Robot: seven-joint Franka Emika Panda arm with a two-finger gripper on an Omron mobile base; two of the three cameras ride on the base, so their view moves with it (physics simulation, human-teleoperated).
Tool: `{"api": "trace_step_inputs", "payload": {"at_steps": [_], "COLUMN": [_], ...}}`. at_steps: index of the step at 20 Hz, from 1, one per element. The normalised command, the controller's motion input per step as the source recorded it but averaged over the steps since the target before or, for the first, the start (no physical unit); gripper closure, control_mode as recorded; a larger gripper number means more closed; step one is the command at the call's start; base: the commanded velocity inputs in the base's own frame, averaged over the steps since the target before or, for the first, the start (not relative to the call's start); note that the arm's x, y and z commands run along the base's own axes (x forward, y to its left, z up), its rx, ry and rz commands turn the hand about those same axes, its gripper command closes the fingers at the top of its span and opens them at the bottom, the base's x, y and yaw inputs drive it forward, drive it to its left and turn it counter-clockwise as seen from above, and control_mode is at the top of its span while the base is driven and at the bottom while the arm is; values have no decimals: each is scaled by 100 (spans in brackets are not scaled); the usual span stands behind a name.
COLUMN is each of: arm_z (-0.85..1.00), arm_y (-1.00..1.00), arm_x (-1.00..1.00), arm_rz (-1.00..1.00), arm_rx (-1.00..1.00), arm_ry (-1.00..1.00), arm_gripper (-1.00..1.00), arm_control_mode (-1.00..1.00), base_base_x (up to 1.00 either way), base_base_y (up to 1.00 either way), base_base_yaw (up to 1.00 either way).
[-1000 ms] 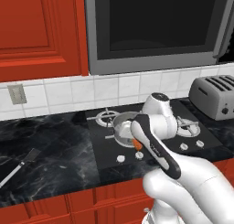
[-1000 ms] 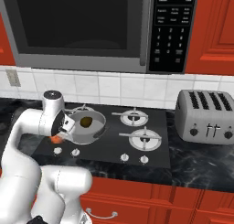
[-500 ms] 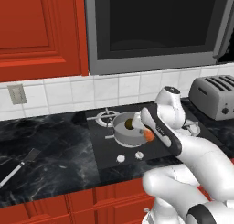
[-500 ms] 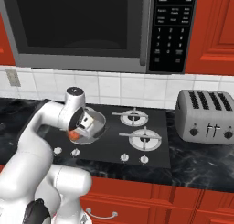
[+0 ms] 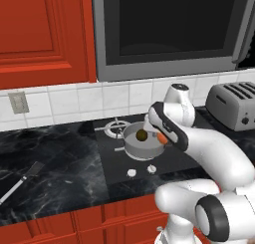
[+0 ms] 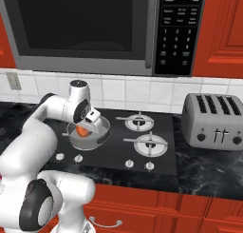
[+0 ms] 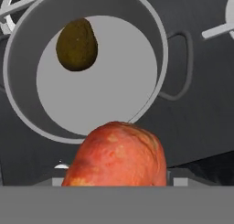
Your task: Put the squash and avocado in the pot. Retrieve the spatula and lightly stir the vegetables in the pot.
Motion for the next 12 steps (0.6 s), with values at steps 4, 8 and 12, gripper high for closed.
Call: {"api": "trace_step_inputs", "payload": {"at_steps": [4,8,12], "arm_z": [-4,-1,0], "arm_y": [0,3,7], "arm_x": [0,22,44], "arm_rz": [0,1,6], "arm_rx": [0,-1,-4], "arm_ry": [0,8,13], "arm_gripper": [100,100,100], "arm_control_mode": [-100,-100,-100], "base_base_x": [0,0,0], "base_base_y": [0,0,0], "base_base_yaw": [0,0,0]}}
